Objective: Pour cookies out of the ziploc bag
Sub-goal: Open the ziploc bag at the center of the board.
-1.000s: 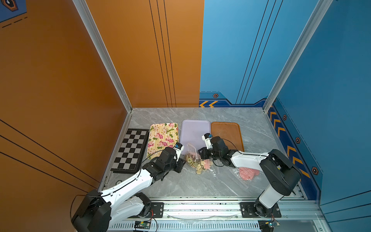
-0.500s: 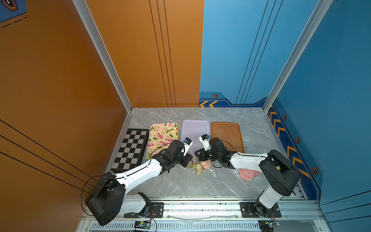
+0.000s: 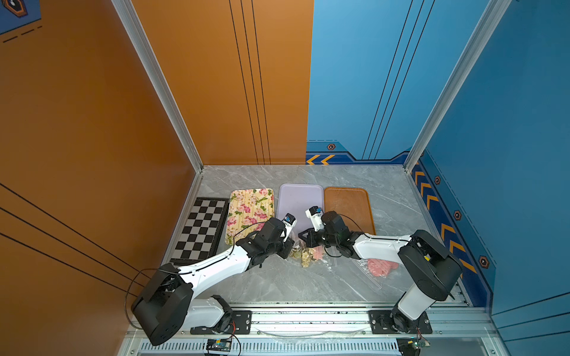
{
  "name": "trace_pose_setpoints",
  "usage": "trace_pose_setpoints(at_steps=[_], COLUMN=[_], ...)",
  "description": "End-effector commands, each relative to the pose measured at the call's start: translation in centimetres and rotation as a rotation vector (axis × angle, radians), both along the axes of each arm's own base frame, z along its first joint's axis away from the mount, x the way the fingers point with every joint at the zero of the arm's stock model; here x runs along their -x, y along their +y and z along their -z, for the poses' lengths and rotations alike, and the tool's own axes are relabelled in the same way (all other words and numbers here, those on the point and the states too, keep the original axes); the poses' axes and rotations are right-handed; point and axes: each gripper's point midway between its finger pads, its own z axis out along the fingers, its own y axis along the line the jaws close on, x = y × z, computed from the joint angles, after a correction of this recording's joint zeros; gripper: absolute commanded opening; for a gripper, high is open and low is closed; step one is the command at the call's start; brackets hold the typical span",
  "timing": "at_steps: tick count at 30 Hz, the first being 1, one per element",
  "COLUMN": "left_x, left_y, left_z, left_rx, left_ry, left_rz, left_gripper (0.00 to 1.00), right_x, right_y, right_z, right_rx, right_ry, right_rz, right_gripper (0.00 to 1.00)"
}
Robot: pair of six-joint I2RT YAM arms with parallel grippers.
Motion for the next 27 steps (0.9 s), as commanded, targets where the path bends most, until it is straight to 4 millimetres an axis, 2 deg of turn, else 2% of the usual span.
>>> trace_pose_setpoints(at_steps=[1, 4, 9, 20, 25, 27], left_x=[0.3, 1.0, 1.7, 2.0, 1.9, 1.9], left_y=[2.8, 4.3, 5.7, 6.7, 8.0, 8.2], left_z=[0.1, 0.7, 1.3, 1.2, 0.9, 0.6], left_rx=[-0.021, -0.016, -0.018, -0.005, -0.01, 0.0], left_ry=[-0.027, -0.019, 0.003, 0.005, -0.018, -0.026], left_rz=[-0.126, -0.177, -0.22, -0.247, -0.313, -0.327], left_gripper=[0.0, 0.0, 0.0, 0.0, 0.0, 0.0], right_x=[-0.2, -0.6, -0.8, -1.3, -1.3, -2.2], right_y=[-0.8, -1.6, -2.0, -3.5, -4.1, -5.3], right_z=[0.3, 0.7, 1.0, 1.9, 2.4, 2.7], right_rx=[0.036, 0.065, 0.082, 0.147, 0.171, 0.174], right_ry=[-0.012, -0.008, -0.002, 0.011, 0.028, 0.034], right_rz=[0.023, 0.061, 0.077, 0.135, 0.168, 0.207], right_gripper=[0.0, 0.0, 0.0, 0.0, 0.0, 0.0])
